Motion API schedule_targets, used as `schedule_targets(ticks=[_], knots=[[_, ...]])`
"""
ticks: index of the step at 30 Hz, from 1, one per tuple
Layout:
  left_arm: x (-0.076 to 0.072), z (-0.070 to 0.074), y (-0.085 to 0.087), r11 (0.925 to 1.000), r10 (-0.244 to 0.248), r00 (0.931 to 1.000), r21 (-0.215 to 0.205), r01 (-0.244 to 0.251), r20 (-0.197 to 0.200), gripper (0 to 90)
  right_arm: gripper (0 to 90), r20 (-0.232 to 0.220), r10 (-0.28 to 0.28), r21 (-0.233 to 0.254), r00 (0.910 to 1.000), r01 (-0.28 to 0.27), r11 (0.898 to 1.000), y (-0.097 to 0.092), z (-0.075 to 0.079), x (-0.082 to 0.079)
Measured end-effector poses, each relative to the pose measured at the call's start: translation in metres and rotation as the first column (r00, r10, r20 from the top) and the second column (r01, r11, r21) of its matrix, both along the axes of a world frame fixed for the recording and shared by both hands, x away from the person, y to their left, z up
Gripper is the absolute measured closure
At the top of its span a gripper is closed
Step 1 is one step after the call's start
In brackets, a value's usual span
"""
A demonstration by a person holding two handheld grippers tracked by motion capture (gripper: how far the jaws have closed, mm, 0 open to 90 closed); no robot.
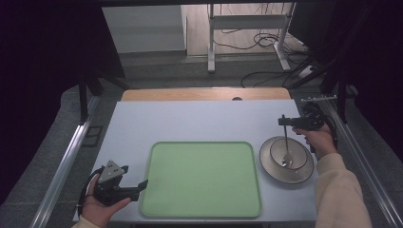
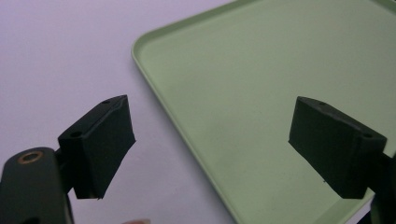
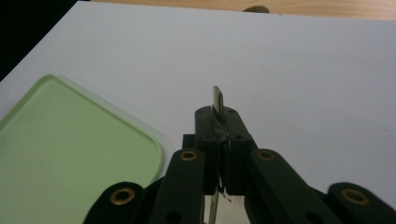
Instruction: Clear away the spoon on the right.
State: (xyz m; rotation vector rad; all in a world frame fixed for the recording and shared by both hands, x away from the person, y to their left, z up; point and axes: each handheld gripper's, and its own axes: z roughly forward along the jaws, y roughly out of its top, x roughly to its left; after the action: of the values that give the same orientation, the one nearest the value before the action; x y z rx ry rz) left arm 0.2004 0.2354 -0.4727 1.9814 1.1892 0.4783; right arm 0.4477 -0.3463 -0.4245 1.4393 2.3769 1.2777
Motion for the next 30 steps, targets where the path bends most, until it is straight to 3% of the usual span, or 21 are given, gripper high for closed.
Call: schedule_targets(ticks=[15,19,30], knots=[[0.000,0.000,-0.001,1.0000,0.000,1.0000,0.004,0.000,-0.001,13.9,88.4,0.042,0.007,0.014,0.9991,-0.008,1.000,-0.010,0.021,-0.013],[0.000,0.000,0.000,1.0000,0.001,1.0000,0.004,-0.001,0.000,13.9,88.5,0.071,0.008,0.056,0.9974,-0.012,0.998,-0.013,0.032,-0.017],[0.000,0.001,0.001,1.0000,0.006,1.0000,0.002,-0.006,0.004,13.9,88.5,0.133,-0.017,0.040,0.9910,0.012,0.999,-0.015,0.051,-0.036]])
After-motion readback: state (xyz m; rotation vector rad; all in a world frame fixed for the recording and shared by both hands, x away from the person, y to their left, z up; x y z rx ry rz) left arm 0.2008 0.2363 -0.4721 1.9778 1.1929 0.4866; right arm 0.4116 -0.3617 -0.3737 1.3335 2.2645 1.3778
